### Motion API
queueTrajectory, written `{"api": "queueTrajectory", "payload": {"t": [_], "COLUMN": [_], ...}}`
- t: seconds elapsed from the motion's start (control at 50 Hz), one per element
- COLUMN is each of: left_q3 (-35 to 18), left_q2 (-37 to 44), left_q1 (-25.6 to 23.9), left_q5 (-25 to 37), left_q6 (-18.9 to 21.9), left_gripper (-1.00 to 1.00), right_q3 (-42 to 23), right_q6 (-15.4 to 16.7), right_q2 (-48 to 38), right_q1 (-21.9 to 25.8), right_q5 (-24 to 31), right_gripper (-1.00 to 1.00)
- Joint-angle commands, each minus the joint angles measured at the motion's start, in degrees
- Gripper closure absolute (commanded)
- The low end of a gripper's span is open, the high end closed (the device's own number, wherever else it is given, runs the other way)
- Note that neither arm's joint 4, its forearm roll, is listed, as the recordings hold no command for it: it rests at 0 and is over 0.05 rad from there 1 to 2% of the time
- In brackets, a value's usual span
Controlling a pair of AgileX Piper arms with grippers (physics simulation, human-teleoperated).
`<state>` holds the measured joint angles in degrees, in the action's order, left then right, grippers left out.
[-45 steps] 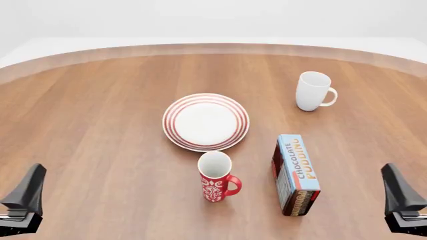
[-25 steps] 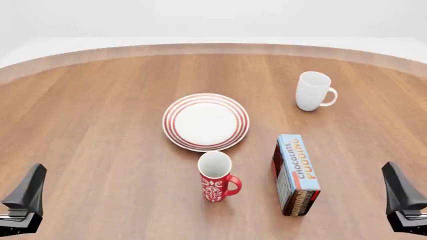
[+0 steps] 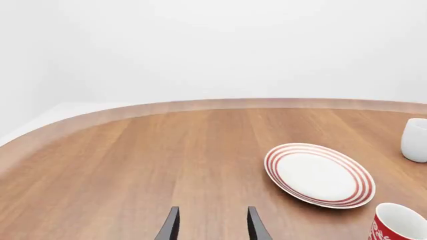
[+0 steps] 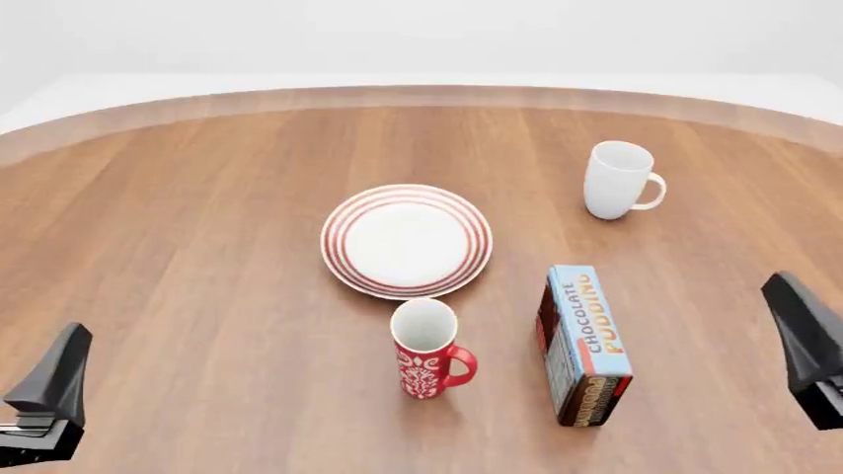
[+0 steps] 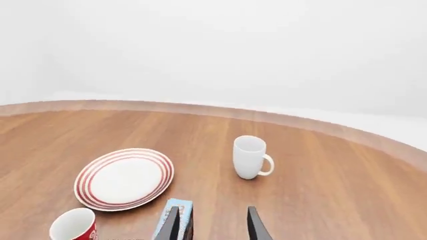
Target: Pick up the red mug and put it on the plate
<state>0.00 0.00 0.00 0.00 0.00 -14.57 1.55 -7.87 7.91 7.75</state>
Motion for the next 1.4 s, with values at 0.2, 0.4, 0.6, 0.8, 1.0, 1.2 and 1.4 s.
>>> {"api": "queueTrajectory", "payload": {"t": [0.2,0.4,0.6,0.8,1.0,1.2,1.4], "left_q3": [0.00,0.00,0.00,0.00,0.00,0.00,0.00], "left_q2": [0.00,0.00,0.00,0.00,0.00,0.00,0.00], "left_q1": [0.00,0.00,0.00,0.00,0.00,0.00,0.00], "left_q5": [0.00,0.00,0.00,0.00,0.00,0.00,0.00], "left_q6": [0.00,0.00,0.00,0.00,0.00,0.00,0.00], "left_gripper": [-1.00,-1.00,-1.00,-1.00,-1.00,-1.00,-1.00], "right_q3": [-12.38,-16.62,-20.26,-22.21,-22.58,-23.22,-23.06], "right_q6": [8.92,13.45,13.03,12.98,12.76,12.52,12.46], "right_q2": [-12.87,-17.95,-21.35,-24.36,-28.27,-32.36,-35.47], "right_q1": [11.70,15.57,18.32,19.21,20.94,22.83,24.67], "right_q5": [4.45,8.85,12.84,13.71,15.04,14.32,13.89], "right_gripper": [-1.00,-1.00,-1.00,-1.00,-1.00,-1.00,-1.00]}}
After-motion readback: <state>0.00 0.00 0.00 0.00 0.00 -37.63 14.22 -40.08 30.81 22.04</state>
